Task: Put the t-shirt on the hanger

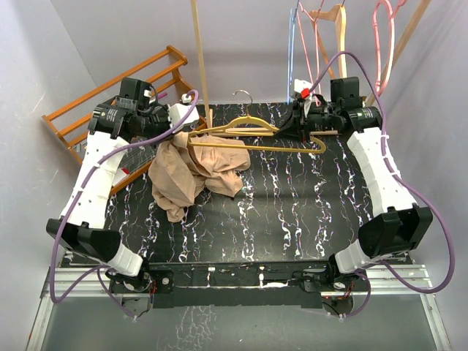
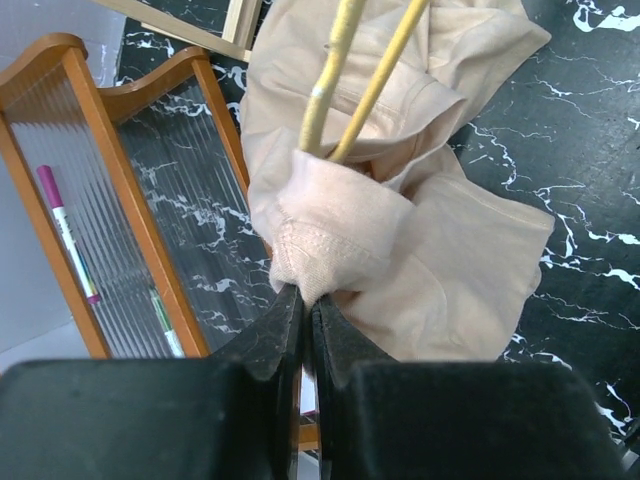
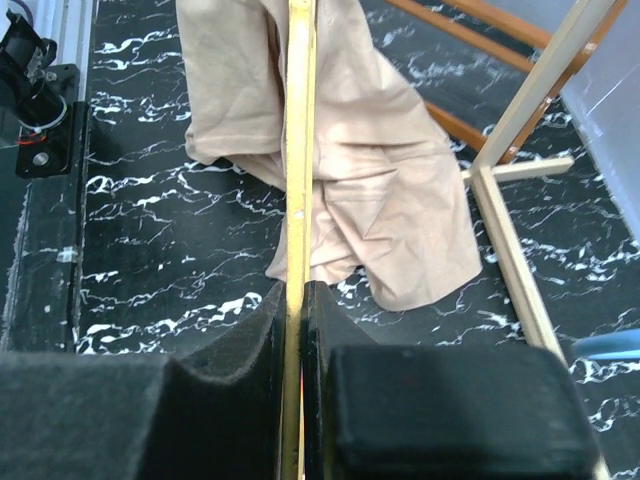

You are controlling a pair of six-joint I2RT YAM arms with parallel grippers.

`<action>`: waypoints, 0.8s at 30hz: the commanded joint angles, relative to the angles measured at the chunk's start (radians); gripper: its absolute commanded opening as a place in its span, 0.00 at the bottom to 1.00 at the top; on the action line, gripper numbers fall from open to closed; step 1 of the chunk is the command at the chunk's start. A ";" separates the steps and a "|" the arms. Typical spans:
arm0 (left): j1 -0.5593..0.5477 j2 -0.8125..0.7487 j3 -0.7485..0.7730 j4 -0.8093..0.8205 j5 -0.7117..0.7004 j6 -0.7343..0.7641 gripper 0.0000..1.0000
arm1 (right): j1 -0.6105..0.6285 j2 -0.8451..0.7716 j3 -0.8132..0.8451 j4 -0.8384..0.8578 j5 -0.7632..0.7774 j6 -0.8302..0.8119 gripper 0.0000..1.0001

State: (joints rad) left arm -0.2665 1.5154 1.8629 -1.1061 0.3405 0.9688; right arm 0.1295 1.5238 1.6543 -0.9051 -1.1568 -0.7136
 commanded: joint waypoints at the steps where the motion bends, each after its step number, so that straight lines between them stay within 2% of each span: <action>1: -0.011 0.050 0.073 -0.059 0.031 0.021 0.00 | -0.003 -0.062 -0.004 0.156 -0.068 0.062 0.08; 7: -0.043 0.174 0.274 -0.151 0.042 0.032 0.00 | -0.002 -0.076 -0.045 0.241 -0.088 0.106 0.08; 14: -0.097 0.329 0.567 -0.220 0.006 0.043 0.00 | 0.020 -0.079 -0.073 0.249 -0.059 0.100 0.08; 17: -0.126 0.340 0.584 -0.196 0.002 0.025 0.00 | 0.047 -0.067 -0.076 0.238 0.022 0.095 0.08; 24: -0.198 0.249 0.471 -0.189 0.073 -0.065 0.00 | 0.068 -0.058 -0.120 0.319 0.138 0.158 0.08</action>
State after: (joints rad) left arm -0.4294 1.8553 2.3692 -1.2873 0.3325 0.9600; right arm 0.1864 1.4807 1.5661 -0.6960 -1.0843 -0.6075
